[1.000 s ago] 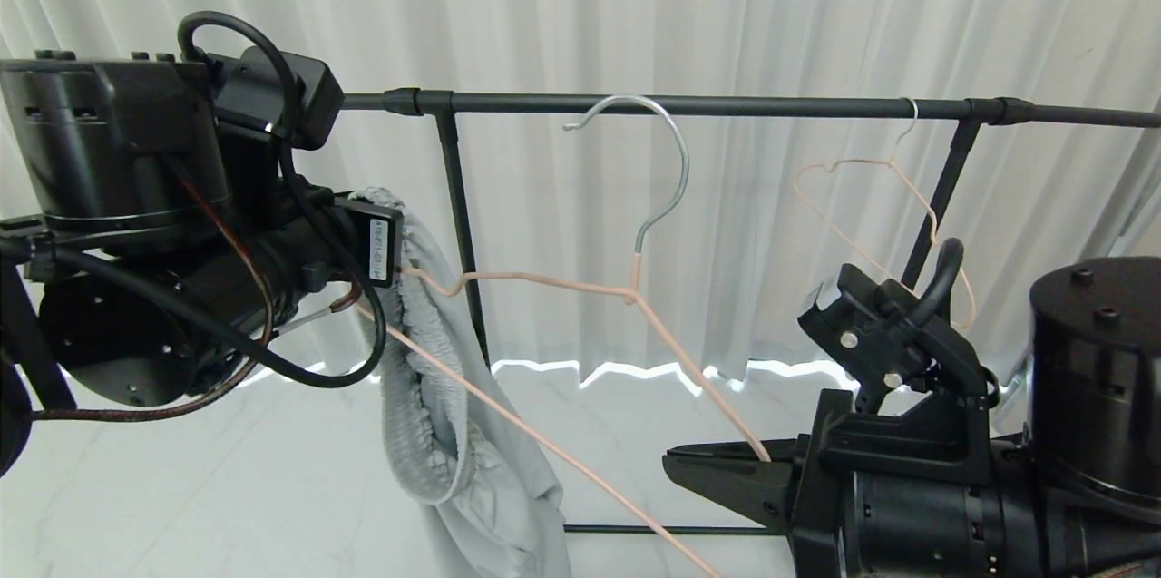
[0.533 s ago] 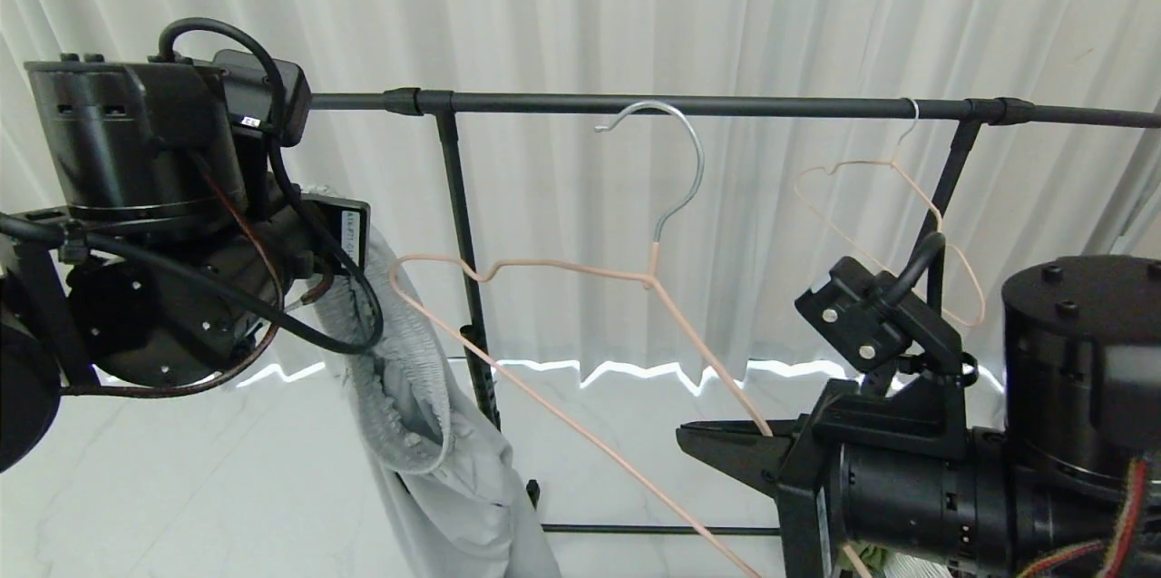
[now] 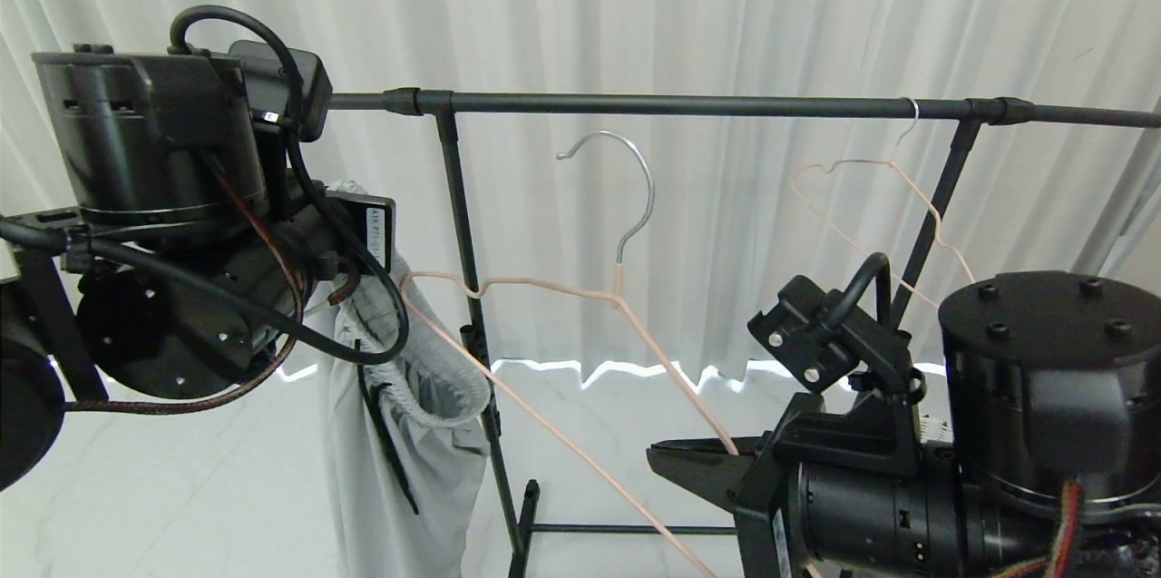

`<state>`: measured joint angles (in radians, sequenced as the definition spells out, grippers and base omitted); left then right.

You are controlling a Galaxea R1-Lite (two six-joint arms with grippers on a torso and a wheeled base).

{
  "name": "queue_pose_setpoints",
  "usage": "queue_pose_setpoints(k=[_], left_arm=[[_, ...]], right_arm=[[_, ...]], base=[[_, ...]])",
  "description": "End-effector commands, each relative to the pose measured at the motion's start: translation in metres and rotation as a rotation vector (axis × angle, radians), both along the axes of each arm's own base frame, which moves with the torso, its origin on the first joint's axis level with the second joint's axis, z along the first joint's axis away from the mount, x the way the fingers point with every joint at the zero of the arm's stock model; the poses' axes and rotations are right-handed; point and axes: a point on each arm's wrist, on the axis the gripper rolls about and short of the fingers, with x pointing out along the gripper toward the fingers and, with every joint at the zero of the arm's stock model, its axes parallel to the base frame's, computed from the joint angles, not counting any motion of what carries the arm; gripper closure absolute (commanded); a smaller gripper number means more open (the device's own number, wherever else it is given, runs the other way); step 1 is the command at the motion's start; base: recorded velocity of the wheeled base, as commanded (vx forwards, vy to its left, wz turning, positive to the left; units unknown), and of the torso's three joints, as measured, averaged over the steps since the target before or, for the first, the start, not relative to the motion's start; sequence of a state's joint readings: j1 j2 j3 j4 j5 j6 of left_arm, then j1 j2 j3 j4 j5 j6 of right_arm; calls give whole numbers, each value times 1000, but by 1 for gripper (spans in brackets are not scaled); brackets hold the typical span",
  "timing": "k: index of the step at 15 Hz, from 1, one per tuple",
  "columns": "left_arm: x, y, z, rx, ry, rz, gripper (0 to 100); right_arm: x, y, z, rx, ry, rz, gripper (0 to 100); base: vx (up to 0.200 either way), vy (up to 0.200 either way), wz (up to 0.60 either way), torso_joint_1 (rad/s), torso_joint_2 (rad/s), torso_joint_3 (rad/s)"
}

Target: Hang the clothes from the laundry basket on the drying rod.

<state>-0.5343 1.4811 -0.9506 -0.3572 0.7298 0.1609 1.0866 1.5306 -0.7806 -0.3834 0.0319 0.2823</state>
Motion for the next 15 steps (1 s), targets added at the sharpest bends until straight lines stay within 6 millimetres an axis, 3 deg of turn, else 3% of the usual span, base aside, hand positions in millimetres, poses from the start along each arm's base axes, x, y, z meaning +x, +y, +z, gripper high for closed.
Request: queue_pose_setpoints(k=[1, 8, 15], left_arm=[[2, -1, 1, -2, -1, 3, 100], [10, 3, -5, -1, 14, 31, 100], [21, 13, -4, -3, 12, 82, 100]], right_arm=[[-6, 1, -3, -8, 6, 22, 100], [-4, 6, 2, 56, -22, 27, 100], [-16, 13, 2, 64, -22, 80, 100]], base=[[0, 0, 0, 0, 0, 0], [0, 0, 0, 0, 0, 0], [0, 0, 0, 0, 0, 0]])
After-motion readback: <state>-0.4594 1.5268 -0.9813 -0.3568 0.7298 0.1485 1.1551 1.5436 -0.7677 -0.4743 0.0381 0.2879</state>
